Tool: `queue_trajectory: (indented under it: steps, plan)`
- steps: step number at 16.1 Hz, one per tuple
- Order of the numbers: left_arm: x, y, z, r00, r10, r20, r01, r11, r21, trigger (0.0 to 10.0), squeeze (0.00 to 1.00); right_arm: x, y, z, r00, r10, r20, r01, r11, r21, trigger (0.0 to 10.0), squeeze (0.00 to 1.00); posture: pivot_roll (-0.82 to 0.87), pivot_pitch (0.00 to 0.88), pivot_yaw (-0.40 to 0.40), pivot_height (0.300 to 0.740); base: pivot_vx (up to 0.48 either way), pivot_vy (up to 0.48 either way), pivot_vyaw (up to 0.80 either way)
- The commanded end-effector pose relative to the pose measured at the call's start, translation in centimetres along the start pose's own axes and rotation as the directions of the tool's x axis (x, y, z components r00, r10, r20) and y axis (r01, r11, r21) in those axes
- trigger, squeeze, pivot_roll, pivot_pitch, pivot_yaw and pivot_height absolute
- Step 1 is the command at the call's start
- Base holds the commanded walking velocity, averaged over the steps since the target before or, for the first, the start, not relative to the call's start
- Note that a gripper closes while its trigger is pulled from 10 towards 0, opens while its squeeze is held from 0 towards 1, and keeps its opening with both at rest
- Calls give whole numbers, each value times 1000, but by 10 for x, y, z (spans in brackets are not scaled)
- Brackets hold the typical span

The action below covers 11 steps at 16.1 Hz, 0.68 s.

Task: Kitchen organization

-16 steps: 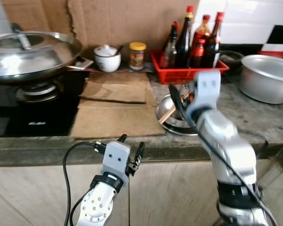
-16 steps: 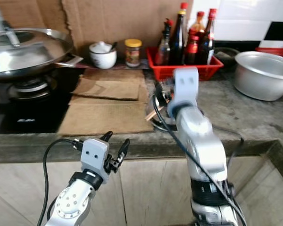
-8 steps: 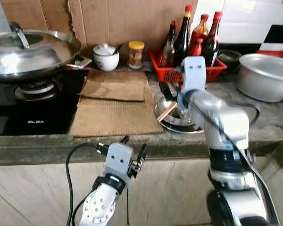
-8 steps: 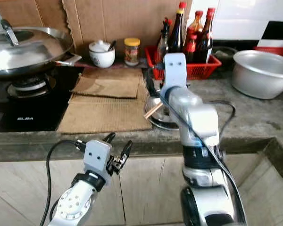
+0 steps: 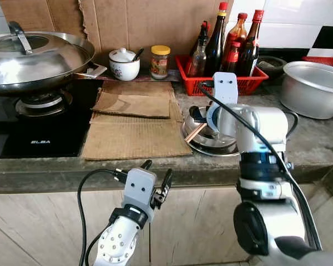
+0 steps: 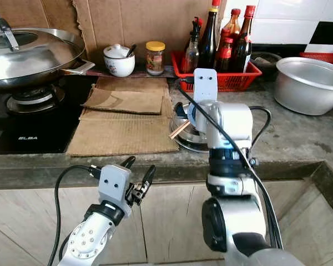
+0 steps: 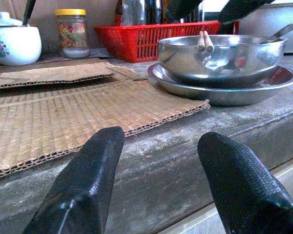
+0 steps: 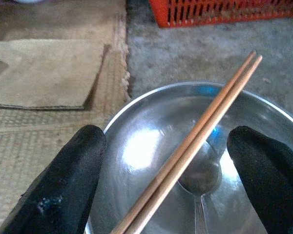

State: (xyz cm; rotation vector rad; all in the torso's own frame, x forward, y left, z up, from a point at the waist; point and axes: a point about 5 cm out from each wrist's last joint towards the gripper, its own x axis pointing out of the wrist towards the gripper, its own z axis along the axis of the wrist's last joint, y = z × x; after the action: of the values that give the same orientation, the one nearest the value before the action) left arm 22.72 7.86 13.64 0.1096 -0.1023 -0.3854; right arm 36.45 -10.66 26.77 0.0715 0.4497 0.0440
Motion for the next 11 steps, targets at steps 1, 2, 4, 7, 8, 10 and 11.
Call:
queue_trajectory:
  steps: [1,2,4,7,8,10,11]
  plan:
    - [-1,-1,0,1000,5,0,-5,1000,1,10000,0,2,0,2,1000,-22,-22,22,1000,3,10000,0,87,0,-95,740,0,0,0]
    - [-1,-1,0,1000,6,0,-6,1000,1,10000,0,3,1,1,999,-29,-33,29,1000,2,10000,0,87,0,-97,740,0,0,0]
    - [-1,-1,1,1000,6,5,-6,1000,-3,10000,0,8,1,-1,997,-49,-55,49,999,4,10000,0,88,0,-98,740,0,0,0]
    - [0,-2,2,1000,6,10,-6,1000,-7,10000,0,13,3,-2,995,-63,-71,63,998,0,10000,0,88,2,-102,740,0,0,0]
    - [-1,-2,3,1000,7,11,-7,1000,-8,10000,0,14,3,-2,995,-69,-73,69,998,-7,10000,0,88,4,-103,740,0,0,0]
    - [-1,-1,2,1000,10,10,-10,1000,-10,10000,0,17,2,-3,993,-91,-80,90,996,-19,3529,0,86,4,-105,740,0,0,0]
    - [-1,-2,2,1000,11,10,-11,1000,-10,10000,0,17,1,-3,992,-94,-82,93,995,-24,1216,0,86,5,-104,740,0,0,0]
